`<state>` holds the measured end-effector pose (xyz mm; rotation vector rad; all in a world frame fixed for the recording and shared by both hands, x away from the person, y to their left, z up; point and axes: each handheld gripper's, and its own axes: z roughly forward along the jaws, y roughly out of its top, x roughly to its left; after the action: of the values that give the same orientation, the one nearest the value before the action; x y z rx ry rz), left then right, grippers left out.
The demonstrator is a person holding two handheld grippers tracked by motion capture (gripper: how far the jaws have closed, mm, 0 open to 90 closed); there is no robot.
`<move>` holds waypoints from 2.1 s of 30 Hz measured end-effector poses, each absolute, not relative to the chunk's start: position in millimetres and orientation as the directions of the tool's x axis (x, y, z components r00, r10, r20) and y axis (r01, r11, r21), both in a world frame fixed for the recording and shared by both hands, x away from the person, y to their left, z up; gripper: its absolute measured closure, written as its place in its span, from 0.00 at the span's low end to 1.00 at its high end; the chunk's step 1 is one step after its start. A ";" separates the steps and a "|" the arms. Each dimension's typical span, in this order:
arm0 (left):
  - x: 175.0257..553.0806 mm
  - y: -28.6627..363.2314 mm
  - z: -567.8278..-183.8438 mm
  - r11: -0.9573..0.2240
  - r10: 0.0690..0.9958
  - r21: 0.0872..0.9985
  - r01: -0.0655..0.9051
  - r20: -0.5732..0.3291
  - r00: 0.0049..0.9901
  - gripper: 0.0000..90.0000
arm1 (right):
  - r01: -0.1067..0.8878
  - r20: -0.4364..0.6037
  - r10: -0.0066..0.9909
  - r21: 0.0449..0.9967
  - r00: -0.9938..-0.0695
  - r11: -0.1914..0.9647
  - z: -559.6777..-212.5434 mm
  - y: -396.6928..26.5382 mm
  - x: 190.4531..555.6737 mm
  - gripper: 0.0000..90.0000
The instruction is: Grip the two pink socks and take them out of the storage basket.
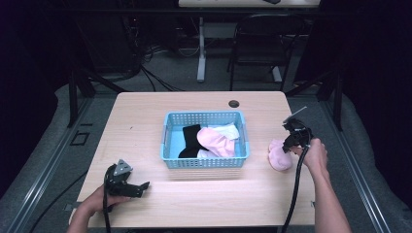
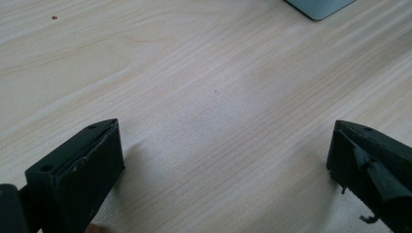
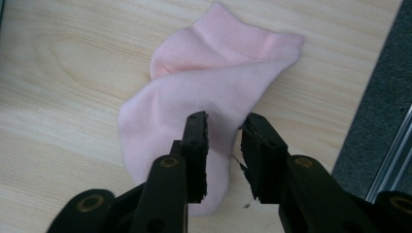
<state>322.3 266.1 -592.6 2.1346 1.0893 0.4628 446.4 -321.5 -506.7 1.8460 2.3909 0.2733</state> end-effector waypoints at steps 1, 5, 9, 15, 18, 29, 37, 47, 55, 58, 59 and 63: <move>322.3 266.1 -592.6 -0.413 0.811 0.713 0.566 0.005 0.585 0.00 | 0.947 0.017 0.966 0.205 -0.257 0.248 -503.7 -323.4 445.1 0.72; 322.3 266.1 -592.7 -0.412 0.811 0.714 0.566 0.004 0.585 0.00 | 0.943 0.032 0.968 0.236 -0.248 0.234 -495.6 -329.3 436.6 0.54; 322.3 266.1 -592.6 -0.412 0.811 0.713 0.567 0.004 0.585 0.00 | 0.932 0.039 0.968 0.281 -0.248 0.227 -486.2 -330.0 426.7 0.38; 322.1 265.9 -592.7 -0.410 0.812 0.714 0.568 0.002 0.583 0.00 | 0.911 0.037 0.961 0.330 -0.273 0.246 -471.3 -325.3 417.0 0.22; 322.3 266.1 -592.7 -0.412 0.811 0.714 0.566 0.005 0.585 0.00 | 0.895 0.055 0.955 0.368 -0.290 0.251 -457.8 -323.0 413.2 0.13; 322.2 266.0 -592.7 -0.412 0.811 0.714 0.567 0.004 0.585 0.00 | 0.835 0.046 0.924 0.447 -0.379 0.320 -414.5 -291.9 410.2 0.02; 322.3 266.1 -592.7 -0.412 0.811 0.713 0.567 0.004 0.585 0.00 | 0.784 0.019 0.882 0.466 -0.471 0.409 -388.1 -249.7 415.9 0.00; 322.3 266.1 -592.6 -0.412 0.811 0.713 0.567 0.004 0.585 0.00 | 0.744 0.022 0.826 0.449 -0.563 0.495 -386.5 -196.4 429.5 0.00; 322.3 266.1 -592.6 -0.413 0.811 0.713 0.567 0.004 0.585 0.00 | 0.727 0.036 0.786 0.408 -0.617 0.552 -404.3 -155.9 444.2 0.00; 322.3 266.1 -592.6 -0.412 0.811 0.713 0.567 0.004 0.585 0.00 | 0.728 0.050 0.775 0.386 -0.630 0.567 -414.1 -141.8 450.2 0.00; 322.3 266.1 -592.6 -0.412 0.811 0.713 0.567 0.004 0.585 0.00 | 0.728 0.050 0.775 0.386 -0.630 0.567 -414.1 -141.8 450.2 0.00; 322.3 266.1 -592.6 -0.412 0.811 0.713 0.567 0.004 0.585 0.00 | 0.724 0.054 0.763 0.363 -0.644 0.586 -426.3 -128.7 456.9 0.00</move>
<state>322.3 266.1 -592.6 2.1342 1.0896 0.4620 456.9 -128.7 -426.3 1.2707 2.7006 0.5439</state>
